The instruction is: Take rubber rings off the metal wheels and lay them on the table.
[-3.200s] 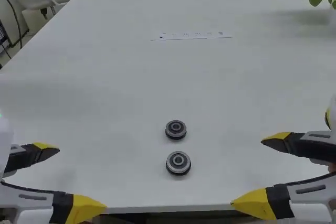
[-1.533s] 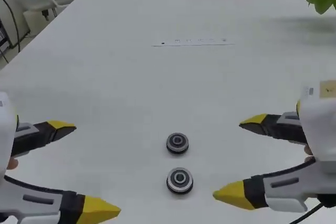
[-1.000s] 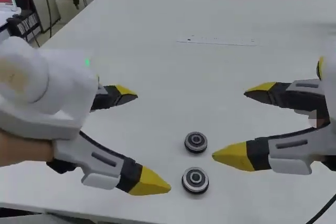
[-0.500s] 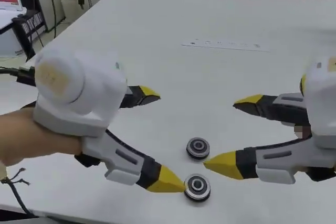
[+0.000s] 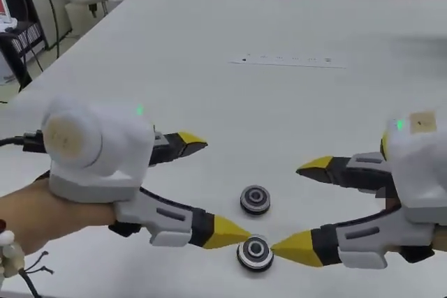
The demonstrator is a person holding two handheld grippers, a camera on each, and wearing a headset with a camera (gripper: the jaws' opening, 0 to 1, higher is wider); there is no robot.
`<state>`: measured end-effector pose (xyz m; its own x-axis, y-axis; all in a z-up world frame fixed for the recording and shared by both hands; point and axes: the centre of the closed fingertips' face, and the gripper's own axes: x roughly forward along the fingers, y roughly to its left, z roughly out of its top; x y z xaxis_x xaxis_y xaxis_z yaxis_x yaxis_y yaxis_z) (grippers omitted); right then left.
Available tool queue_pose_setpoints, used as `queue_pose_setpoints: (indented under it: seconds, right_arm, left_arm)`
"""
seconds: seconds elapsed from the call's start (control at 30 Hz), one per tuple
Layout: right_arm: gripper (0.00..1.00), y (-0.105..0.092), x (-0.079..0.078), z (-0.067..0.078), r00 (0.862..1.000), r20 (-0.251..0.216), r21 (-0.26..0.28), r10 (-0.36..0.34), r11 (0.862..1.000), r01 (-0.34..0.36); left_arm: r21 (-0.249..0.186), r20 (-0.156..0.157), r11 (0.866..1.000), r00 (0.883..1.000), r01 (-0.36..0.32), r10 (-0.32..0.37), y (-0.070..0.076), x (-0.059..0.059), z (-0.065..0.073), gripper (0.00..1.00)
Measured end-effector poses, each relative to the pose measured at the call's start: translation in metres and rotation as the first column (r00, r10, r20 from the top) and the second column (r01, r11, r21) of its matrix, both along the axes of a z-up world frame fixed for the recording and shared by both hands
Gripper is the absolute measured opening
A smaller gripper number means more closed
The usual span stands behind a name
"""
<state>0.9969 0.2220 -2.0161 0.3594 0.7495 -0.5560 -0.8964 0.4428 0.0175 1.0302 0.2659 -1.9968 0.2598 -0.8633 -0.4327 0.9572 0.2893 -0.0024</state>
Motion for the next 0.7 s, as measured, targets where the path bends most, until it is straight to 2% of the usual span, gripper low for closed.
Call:
queue_pose_setpoints:
  seconds: [0.03, 0.1, 0.17, 0.23, 0.33, 0.5, 0.6, 0.7]
  right_arm:
    - [0.65, 0.0, -0.001, -0.001, 1.0, -0.007, 0.001, 0.003, 1.0, -0.003]
    - [0.65, 0.001, -0.003, -0.003, 1.0, -0.011, 0.002, 0.01, 1.0, -0.01]
    - [0.64, 0.001, -0.004, -0.007, 1.0, -0.023, -0.002, 0.014, 1.0, -0.014]
    - [0.64, 0.0, -0.004, -0.014, 0.999, -0.044, -0.024, 0.01, 1.0, -0.011]
    - [0.63, 0.001, -0.007, -0.021, 0.999, -0.045, -0.052, 0.025, 0.998, -0.027]
    - [0.62, 0.004, -0.011, -0.027, 0.996, -0.087, -0.039, 0.03, 0.999, -0.033]
    - [0.62, 0.009, -0.014, -0.027, 0.995, -0.092, -0.032, 0.044, 0.998, -0.047]
    - [0.61, 0.012, -0.018, -0.032, 0.994, -0.094, -0.05, 0.062, 0.997, -0.067]
  left_arm:
    - [-0.013, 0.002, 1.0, 1.0, -0.007, 0.007, -0.001, 0.001, 0.001, 0.77]
    - [-0.012, 0.001, 1.0, 1.0, -0.011, 0.011, -0.003, 0.001, -0.003, 0.75]
    - [0.017, -0.007, 1.0, 1.0, -0.003, 0.003, -0.004, -0.002, -0.011, 0.75]
    - [0.05, 0.005, 0.999, 1.0, 0.019, -0.019, -0.004, -0.007, -0.017, 0.74]
    - [0.058, -0.015, 0.998, 0.999, 0.04, -0.04, -0.008, -0.014, -0.022, 0.74]
    - [0.106, -0.027, 0.992, 0.997, 0.075, -0.073, -0.009, -0.022, -0.037, 0.7]
    - [0.123, -0.01, 0.99, 0.997, 0.075, -0.074, -0.007, -0.021, -0.041, 0.69]
    - [0.116, -0.022, 0.991, 0.998, 0.069, -0.067, -0.006, -0.019, -0.041, 0.66]
